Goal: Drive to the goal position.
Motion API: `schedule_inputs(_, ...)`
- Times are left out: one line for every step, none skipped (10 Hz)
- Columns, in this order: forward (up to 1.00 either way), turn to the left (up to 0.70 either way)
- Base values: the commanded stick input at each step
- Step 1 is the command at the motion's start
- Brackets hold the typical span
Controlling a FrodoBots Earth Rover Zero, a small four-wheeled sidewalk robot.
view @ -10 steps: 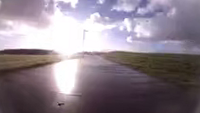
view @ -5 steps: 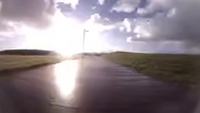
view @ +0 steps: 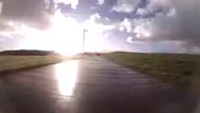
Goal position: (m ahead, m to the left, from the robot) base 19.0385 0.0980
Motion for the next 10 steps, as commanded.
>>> schedule_inputs(0.70, 0.00)
schedule_inputs(0.70, 0.00)
schedule_inputs(0.70, 0.00)
schedule_inputs(0.70, 0.00)
schedule_inputs(0.70, 0.00)
schedule_inputs(0.70, 0.00)
schedule_inputs(0.70, 0.00)
schedule_inputs(0.70, 0.00)
schedule_inputs(0.70, 0.00)
schedule_inputs(0.70, 0.00)
